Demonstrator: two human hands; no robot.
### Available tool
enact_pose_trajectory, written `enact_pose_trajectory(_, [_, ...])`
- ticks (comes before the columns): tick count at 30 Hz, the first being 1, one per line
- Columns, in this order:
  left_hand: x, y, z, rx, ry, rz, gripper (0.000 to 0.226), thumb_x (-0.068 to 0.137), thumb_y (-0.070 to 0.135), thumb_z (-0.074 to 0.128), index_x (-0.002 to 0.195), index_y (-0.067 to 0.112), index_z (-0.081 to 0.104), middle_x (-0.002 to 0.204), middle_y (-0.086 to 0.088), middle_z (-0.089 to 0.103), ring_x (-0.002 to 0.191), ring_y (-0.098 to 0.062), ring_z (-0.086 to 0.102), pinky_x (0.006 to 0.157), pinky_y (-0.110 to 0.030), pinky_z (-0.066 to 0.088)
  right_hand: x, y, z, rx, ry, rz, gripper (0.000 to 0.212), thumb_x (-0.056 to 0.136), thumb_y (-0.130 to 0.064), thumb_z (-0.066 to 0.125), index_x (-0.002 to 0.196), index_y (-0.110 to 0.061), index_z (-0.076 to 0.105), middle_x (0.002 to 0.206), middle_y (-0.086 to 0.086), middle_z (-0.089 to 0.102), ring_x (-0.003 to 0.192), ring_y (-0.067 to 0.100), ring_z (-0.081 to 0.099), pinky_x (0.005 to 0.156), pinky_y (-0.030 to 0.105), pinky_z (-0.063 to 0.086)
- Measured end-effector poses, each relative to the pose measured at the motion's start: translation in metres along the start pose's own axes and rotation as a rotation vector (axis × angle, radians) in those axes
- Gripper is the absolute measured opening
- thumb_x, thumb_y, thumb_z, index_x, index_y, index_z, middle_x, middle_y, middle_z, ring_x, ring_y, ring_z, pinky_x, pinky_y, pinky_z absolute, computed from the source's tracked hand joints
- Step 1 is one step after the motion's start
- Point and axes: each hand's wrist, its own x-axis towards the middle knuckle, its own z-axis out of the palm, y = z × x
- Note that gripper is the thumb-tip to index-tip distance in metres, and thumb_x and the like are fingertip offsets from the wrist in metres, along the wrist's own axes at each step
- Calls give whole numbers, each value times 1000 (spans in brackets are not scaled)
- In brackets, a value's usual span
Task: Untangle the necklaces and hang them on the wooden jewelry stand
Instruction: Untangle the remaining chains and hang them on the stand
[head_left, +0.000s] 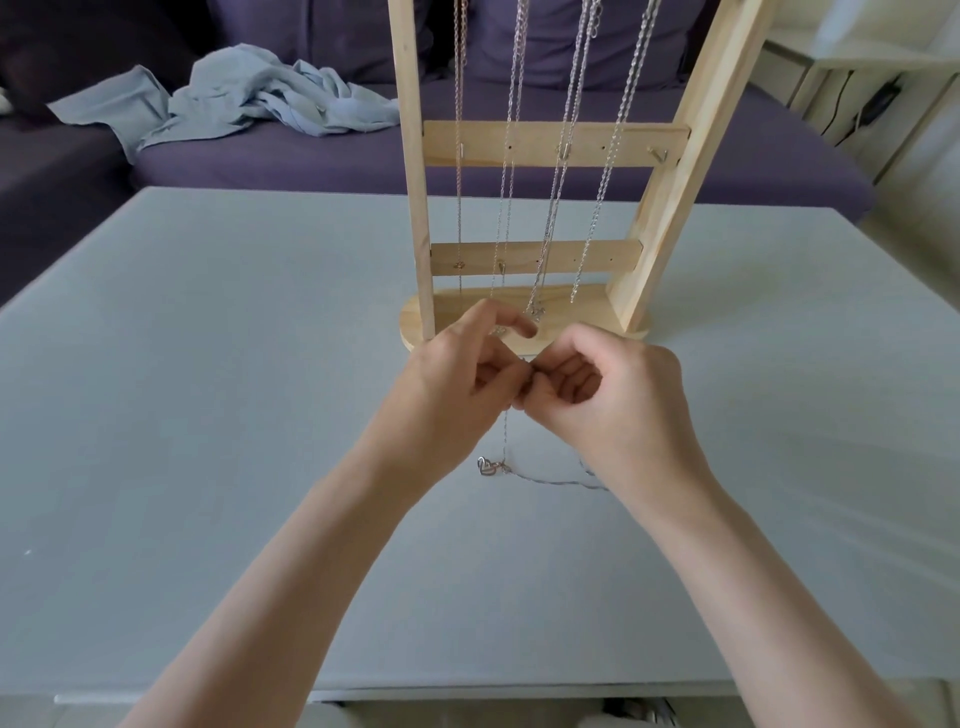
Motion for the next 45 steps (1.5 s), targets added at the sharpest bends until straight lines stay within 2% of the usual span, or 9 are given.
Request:
enact_pose_trajectory(5, [1,1,-1,-44,3,-56,22,88,0,56,95,21,52,63,10,64,57,-3,58,61,-12,46,1,-1,-1,30,-16,28,8,69,1,68,65,-2,61,55,2,64,52,17,53,52,22,45])
enact_pose_trajectory(8, [1,2,-3,-131,-13,-114,20,87,1,58,93,19,54,58,10,62,53,0,55,59,-9,43,2,-3,-4,88,-52,54,7,69,3,66,67,-1,61,57,-3,65,52,15,54,52,18,45])
enact_pose_trajectory(13, [1,1,-3,-204,-34,-198,11,91,1,52,91,11,57,50,11,55,50,-3,48,56,-12,42,2,-2,-6,65,-96,-27,15,70,0,68,63,-9,58,51,-11,51,48,8,47,49,16,39])
enact_pose_trajectory(18, [-2,6,-8,-343,-77,-231,20,92,-2,48,85,10,62,57,12,63,58,-3,55,63,-15,48,4,1,-8,181,-75,96,19,75,0,69,64,-13,60,54,-9,58,51,7,52,53,13,42])
enact_pose_trajectory(21, [-3,7,-9,-354,-74,-240,11,89,3,58,82,8,65,59,8,66,59,-4,59,63,-15,49,4,1,-10,260,-82,144,19,78,0,67,66,-13,61,61,1,67,59,21,61,57,21,48])
enact_pose_trajectory(27, [-2,6,-13,-389,-53,-296,13,87,5,61,75,8,64,66,1,67,62,-8,56,65,-18,50,7,-5,-16,336,-204,125,26,80,5,66,81,-20,62,67,-8,65,61,4,59,60,15,46])
enact_pose_trajectory(31, [-1,7,-18,-404,-117,-327,15,88,5,60,73,9,62,66,0,66,60,-7,55,63,-17,47,8,-5,-19,286,-255,64,33,78,7,69,78,-26,67,68,-8,68,63,5,62,63,15,48])
enact_pose_trajectory(41, [-5,6,-29,-584,-313,-435,11,86,8,57,75,6,59,64,-2,60,56,-7,51,56,-15,46,5,-10,-24,323,-289,20,20,74,4,74,71,-15,68,62,0,70,54,12,66,58,21,53])
enact_pose_trajectory(45, [-6,3,-30,-645,-346,-455,12,79,7,62,67,11,61,59,-2,56,51,-8,46,51,-15,43,4,-14,-21,331,-321,42,21,73,3,74,68,-16,66,62,2,69,53,13,65,58,21,53])
